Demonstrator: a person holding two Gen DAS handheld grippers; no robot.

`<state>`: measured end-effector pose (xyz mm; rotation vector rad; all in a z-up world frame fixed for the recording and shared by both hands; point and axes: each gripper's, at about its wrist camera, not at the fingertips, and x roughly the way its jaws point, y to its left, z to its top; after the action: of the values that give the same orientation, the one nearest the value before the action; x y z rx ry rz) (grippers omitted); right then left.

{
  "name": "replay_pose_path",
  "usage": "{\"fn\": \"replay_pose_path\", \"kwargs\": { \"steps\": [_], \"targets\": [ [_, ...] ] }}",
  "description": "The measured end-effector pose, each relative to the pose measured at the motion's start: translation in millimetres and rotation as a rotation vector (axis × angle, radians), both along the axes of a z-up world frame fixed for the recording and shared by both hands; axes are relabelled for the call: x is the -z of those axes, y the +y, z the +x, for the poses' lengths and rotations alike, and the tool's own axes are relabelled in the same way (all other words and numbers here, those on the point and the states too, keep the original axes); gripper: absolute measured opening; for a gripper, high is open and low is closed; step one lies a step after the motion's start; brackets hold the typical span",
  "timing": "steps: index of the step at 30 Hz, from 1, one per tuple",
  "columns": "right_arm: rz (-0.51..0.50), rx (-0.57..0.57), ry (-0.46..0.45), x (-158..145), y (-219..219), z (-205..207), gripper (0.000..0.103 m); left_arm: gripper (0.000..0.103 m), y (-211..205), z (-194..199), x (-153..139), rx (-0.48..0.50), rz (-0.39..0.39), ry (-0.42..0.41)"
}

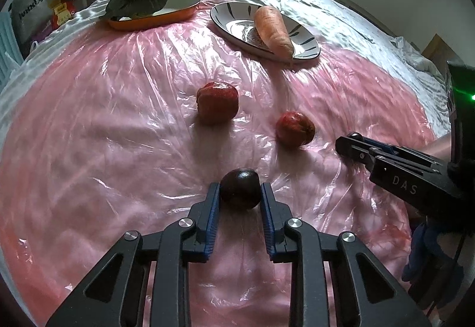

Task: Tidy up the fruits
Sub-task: 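Grasp a dark plum with the left tool while the right tool grasps another plum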

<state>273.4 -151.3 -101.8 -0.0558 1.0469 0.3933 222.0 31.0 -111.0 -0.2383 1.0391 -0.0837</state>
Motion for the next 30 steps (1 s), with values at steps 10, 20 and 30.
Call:
{"fn": "replay_pose_path", "kwargs": {
  "steps": [10,20,30],
  "targets": [
    [0.023,0.026,0.003,-7.8,-10.8,-9.8,0.036,0.022,0.3,-9.9,-10.6,0.0,0.007,-0.025],
    [0.043,0.012,-0.012,-23.7,-5.5,-34.1,0.037,0.022,0.0,-23.4,-22.2,0.007,0.035,-0.043],
    [0.067,0.007,-0.016,-34.1,-5.6,-76.5,0.037,0.022,-1.8,-45.4,-30.0,0.019,0.083,-0.052]
  ]
}}
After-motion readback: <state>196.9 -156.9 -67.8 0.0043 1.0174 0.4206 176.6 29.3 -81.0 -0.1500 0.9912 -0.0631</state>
